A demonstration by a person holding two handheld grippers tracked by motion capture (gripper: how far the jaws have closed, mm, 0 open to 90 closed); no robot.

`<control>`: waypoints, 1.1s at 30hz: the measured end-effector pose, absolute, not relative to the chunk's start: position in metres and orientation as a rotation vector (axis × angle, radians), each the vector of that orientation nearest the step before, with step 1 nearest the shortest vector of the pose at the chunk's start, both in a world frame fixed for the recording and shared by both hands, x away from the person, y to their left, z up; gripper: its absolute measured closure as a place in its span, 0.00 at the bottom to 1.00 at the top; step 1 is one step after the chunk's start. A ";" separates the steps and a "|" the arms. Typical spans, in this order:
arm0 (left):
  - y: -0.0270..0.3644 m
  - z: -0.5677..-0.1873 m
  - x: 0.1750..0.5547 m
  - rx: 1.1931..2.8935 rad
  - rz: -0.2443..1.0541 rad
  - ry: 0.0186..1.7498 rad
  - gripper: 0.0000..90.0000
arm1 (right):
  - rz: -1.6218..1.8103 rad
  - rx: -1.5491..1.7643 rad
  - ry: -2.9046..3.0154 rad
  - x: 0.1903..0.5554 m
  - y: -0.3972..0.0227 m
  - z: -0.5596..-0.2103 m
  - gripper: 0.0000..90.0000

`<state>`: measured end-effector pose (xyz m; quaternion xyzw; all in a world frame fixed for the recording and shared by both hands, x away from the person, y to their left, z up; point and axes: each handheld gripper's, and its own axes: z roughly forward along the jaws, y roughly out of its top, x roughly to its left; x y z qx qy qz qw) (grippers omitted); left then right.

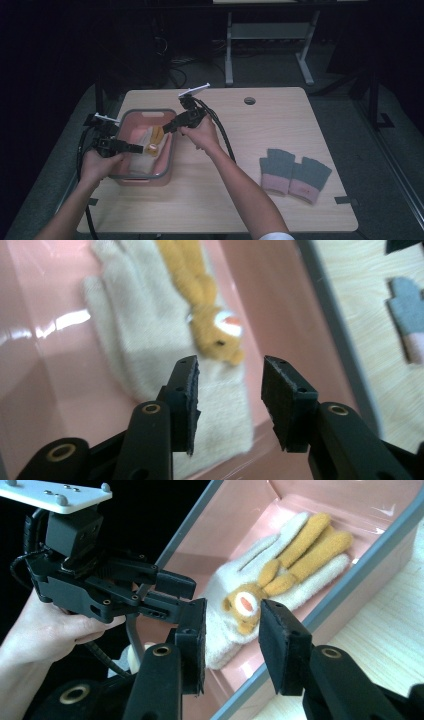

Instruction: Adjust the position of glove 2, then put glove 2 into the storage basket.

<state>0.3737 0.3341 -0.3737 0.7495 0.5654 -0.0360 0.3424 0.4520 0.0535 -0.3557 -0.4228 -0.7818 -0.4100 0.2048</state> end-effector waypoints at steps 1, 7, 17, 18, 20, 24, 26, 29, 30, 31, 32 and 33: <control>0.335 -0.372 0.373 1.950 -0.091 1.458 0.63 | -1.146 -1.179 -2.179 0.452 0.052 -0.355 0.69; 0.333 -0.365 0.370 1.916 -0.078 1.417 0.59 | -1.181 -1.186 -2.177 0.450 0.042 -0.349 0.66; 0.331 -0.362 0.371 1.898 -0.076 1.394 0.57 | -1.181 -1.208 -2.178 0.454 0.030 -0.348 0.64; 0.330 -0.361 0.371 1.899 -0.074 1.387 0.56 | -1.183 -1.208 -2.177 0.454 0.029 -0.348 0.63; 0.327 -0.359 0.371 1.900 -0.075 1.379 0.56 | -1.189 -1.209 -2.177 0.453 0.026 -0.347 0.63; 0.322 -0.356 0.370 1.895 -0.070 1.366 0.55 | -1.201 -1.216 -2.170 0.451 0.020 -0.343 0.63; 0.319 -0.354 0.370 1.902 -0.068 1.357 0.55 | -1.202 -1.218 -2.173 0.450 0.016 -0.342 0.63; 0.314 -0.352 0.371 1.899 -0.071 1.343 0.54 | -1.216 -1.228 -2.165 0.449 0.009 -0.340 0.63; 0.313 -0.352 0.371 1.905 -0.072 1.338 0.54 | -1.222 -1.233 -2.162 0.448 0.006 -0.340 0.62; 0.311 -0.351 0.371 1.907 -0.071 1.333 0.54 | -1.228 -1.232 -2.162 0.448 0.004 -0.340 0.62; 0.310 -0.351 0.371 1.907 -0.071 1.329 0.54 | -1.236 -1.240 -2.155 0.448 0.000 -0.339 0.62; 0.307 -0.350 0.371 1.902 -0.077 1.328 0.53 | -1.240 -1.242 -2.153 0.447 -0.002 -0.340 0.62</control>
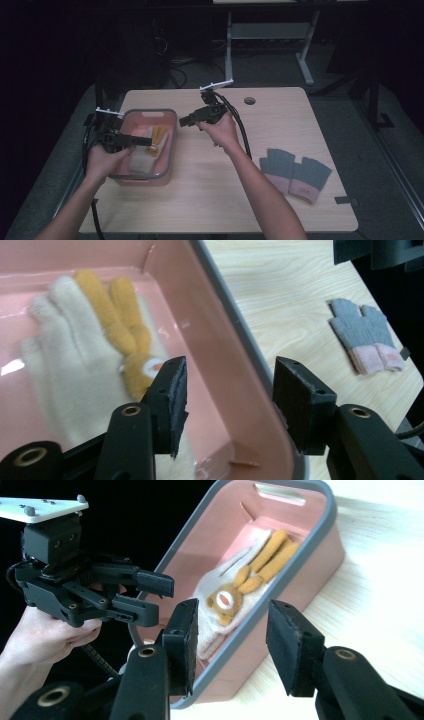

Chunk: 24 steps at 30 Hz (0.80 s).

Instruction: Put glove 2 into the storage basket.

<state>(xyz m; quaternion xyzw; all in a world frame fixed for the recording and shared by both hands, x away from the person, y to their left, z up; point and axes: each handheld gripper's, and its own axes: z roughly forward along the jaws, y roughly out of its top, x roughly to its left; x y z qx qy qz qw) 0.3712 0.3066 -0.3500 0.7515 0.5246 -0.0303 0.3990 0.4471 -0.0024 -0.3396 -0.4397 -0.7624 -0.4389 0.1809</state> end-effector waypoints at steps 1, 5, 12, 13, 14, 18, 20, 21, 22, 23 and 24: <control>0.305 -0.349 0.371 1.906 -0.076 1.322 0.53 | -1.247 -1.245 -2.148 0.446 -0.006 -0.340 0.62; 0.294 -0.346 0.370 1.912 -0.075 1.298 0.51 | -1.248 -1.258 -2.145 0.445 -0.016 -0.340 0.61; 0.273 -0.341 0.371 1.922 -0.083 1.246 0.49 | -1.273 -1.276 -2.132 0.440 -0.035 -0.339 0.58; 0.271 -0.341 0.371 1.918 -0.081 1.242 0.49 | -1.276 -1.283 -2.128 0.439 -0.039 -0.338 0.58; 0.267 -0.340 0.371 1.915 -0.085 1.231 0.48 | -1.282 -1.286 -2.128 0.438 -0.042 -0.338 0.58; 0.256 -0.340 0.371 1.921 -0.091 1.208 0.47 | -1.297 -1.298 -2.123 0.435 -0.057 -0.336 0.57; 0.252 -0.340 0.372 1.928 -0.093 1.196 0.47 | -1.300 -1.308 -2.121 0.433 -0.063 -0.337 0.56; 0.250 -0.340 0.372 1.922 -0.094 1.199 0.47 | -1.301 -1.311 -2.119 0.433 -0.066 -0.337 0.56; 0.248 -0.341 0.372 1.927 -0.092 1.193 0.47 | -1.299 -1.317 -2.118 0.432 -0.068 -0.338 0.56; 0.246 -0.341 0.372 1.924 -0.092 1.193 0.46 | -1.298 -1.325 -2.114 0.432 -0.072 -0.339 0.55; 0.243 -0.341 0.372 1.929 -0.093 1.184 0.46 | -1.298 -1.327 -2.112 0.431 -0.074 -0.340 0.55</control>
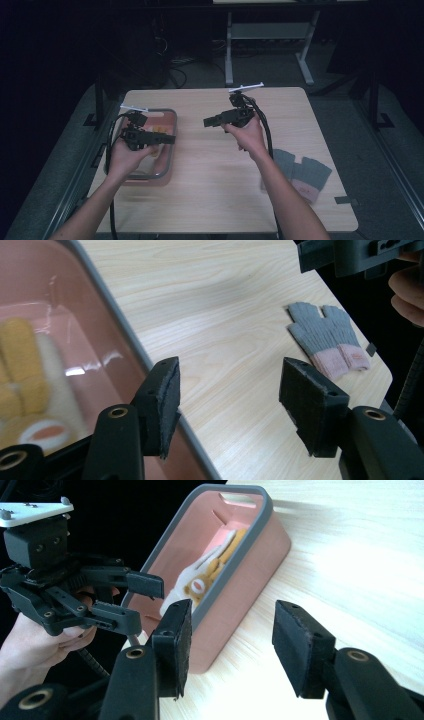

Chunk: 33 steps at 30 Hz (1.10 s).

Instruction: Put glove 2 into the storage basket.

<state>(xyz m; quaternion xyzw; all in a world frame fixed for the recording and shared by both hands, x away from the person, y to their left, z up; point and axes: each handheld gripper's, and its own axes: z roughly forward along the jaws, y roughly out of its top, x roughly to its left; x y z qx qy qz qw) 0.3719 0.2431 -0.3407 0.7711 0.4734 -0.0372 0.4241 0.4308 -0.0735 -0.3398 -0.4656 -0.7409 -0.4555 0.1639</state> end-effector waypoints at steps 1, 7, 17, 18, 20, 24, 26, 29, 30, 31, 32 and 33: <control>0.241 -0.341 0.372 1.927 -0.096 1.183 0.46 | -1.298 -1.327 -2.107 0.430 -0.077 -0.341 0.55; 0.224 -0.340 0.371 1.947 -0.106 1.142 0.45 | -1.305 -1.343 -2.102 0.424 -0.089 -0.343 0.54; 0.204 -0.339 0.371 1.968 -0.107 1.093 0.43 | -1.317 -1.373 -2.093 0.414 -0.112 -0.347 0.53; 0.201 -0.339 0.371 1.967 -0.110 1.094 0.42 | -1.316 -1.377 -2.095 0.413 -0.115 -0.348 0.53; 0.195 -0.339 0.371 1.969 -0.110 1.084 0.42 | -1.321 -1.388 -2.089 0.410 -0.122 -0.349 0.53; 0.186 -0.340 0.371 1.988 -0.112 1.065 0.41 | -1.324 -1.405 -2.084 0.406 -0.133 -0.351 0.53; 0.181 -0.340 0.371 1.988 -0.116 1.063 0.41 | -1.328 -1.420 -2.076 0.405 -0.139 -0.353 0.53; 0.174 -0.341 0.371 1.996 -0.117 1.055 0.40 | -1.330 -1.434 -2.068 0.402 -0.147 -0.355 0.52; 0.172 -0.342 0.371 1.999 -0.117 1.050 0.40 | -1.328 -1.437 -2.071 0.401 -0.149 -0.355 0.52; 0.171 -0.342 0.371 2.000 -0.119 1.049 0.40 | -1.328 -1.442 -2.072 0.400 -0.152 -0.355 0.52; 0.169 -0.342 0.371 1.999 -0.119 1.044 0.40 | -1.331 -1.442 -2.071 0.400 -0.154 -0.355 0.52; 0.167 -0.342 0.371 1.998 -0.122 1.044 0.39 | -1.336 -1.442 -2.067 0.399 -0.156 -0.355 0.52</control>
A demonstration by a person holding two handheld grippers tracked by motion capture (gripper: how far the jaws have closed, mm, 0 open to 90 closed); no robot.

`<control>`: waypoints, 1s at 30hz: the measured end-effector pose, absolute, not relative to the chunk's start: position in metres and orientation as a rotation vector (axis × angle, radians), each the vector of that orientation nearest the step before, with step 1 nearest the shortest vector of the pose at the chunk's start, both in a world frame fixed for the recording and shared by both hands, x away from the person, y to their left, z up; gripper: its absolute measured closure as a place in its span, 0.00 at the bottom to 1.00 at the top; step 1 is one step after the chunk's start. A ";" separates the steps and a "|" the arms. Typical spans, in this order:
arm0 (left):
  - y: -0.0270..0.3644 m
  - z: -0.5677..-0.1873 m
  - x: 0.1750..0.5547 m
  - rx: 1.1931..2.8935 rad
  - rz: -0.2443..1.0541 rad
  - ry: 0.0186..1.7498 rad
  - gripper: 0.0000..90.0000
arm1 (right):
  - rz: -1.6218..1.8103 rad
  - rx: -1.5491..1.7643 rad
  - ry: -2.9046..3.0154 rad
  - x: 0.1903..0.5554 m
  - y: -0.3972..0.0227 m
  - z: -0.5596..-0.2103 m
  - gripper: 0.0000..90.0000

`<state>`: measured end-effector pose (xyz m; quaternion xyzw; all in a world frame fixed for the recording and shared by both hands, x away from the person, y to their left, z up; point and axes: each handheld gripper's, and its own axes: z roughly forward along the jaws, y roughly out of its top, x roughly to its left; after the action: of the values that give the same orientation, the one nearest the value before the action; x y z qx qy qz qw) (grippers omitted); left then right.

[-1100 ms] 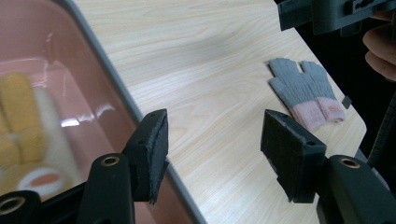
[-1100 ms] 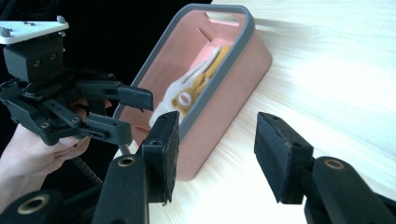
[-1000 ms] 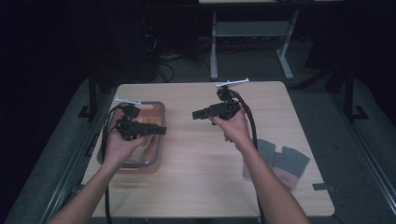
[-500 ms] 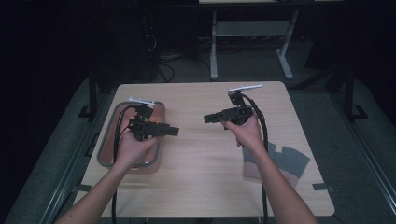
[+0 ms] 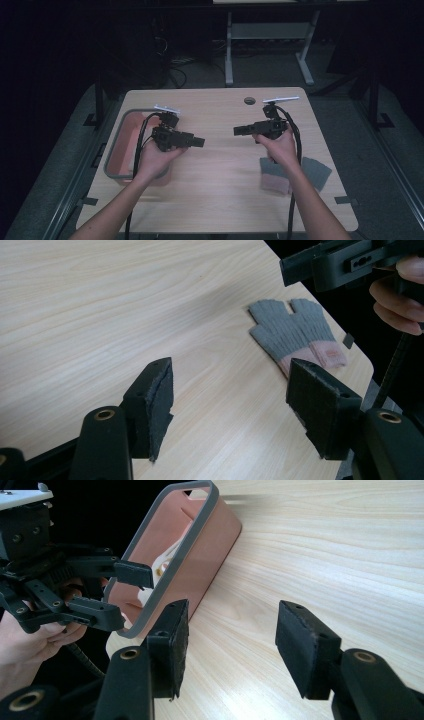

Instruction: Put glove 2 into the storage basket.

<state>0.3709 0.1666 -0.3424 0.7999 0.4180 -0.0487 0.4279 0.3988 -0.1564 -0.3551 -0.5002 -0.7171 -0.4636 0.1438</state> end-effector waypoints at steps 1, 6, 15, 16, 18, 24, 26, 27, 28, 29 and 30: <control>0.165 -0.343 0.371 1.999 -0.121 1.037 0.39 | -1.339 -1.446 -2.065 0.398 -0.158 -0.355 0.52; 0.156 -0.343 0.370 1.995 -0.126 1.023 0.38 | -1.337 -1.452 -2.071 0.393 -0.167 -0.355 0.51; 0.142 -0.344 0.366 2.004 -0.130 0.988 0.37 | -1.325 -1.469 -2.085 0.383 -0.182 -0.356 0.51; 0.141 -0.344 0.365 2.009 -0.129 0.985 0.36 | -1.327 -1.471 -2.082 0.382 -0.184 -0.357 0.50; 0.139 -0.345 0.365 2.009 -0.130 0.982 0.36 | -1.328 -1.478 -2.081 0.380 -0.187 -0.357 0.50; 0.129 -0.346 0.363 2.008 -0.130 0.970 0.35 | -1.323 -1.493 -2.084 0.374 -0.197 -0.360 0.50; 0.125 -0.347 0.362 2.011 -0.130 0.961 0.34 | -1.323 -1.501 -2.086 0.372 -0.200 -0.361 0.50; 0.123 -0.348 0.362 2.014 -0.134 0.956 0.34 | -1.322 -1.503 -2.086 0.371 -0.202 -0.361 0.50; 0.121 -0.348 0.362 2.014 -0.135 0.952 0.33 | -1.317 -1.505 -2.095 0.370 -0.203 -0.362 0.50; 0.119 -0.349 0.361 2.015 -0.135 0.950 0.33 | -1.314 -1.509 -2.100 0.369 -0.205 -0.362 0.50; 0.117 -0.349 0.361 2.017 -0.130 0.943 0.33 | -1.316 -1.513 -2.096 0.367 -0.208 -0.363 0.50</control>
<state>0.3613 0.1175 -0.3493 0.8122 0.3795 -0.0525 0.4399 0.3674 -0.2077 -0.3630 -0.5179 -0.7173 -0.4504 0.1201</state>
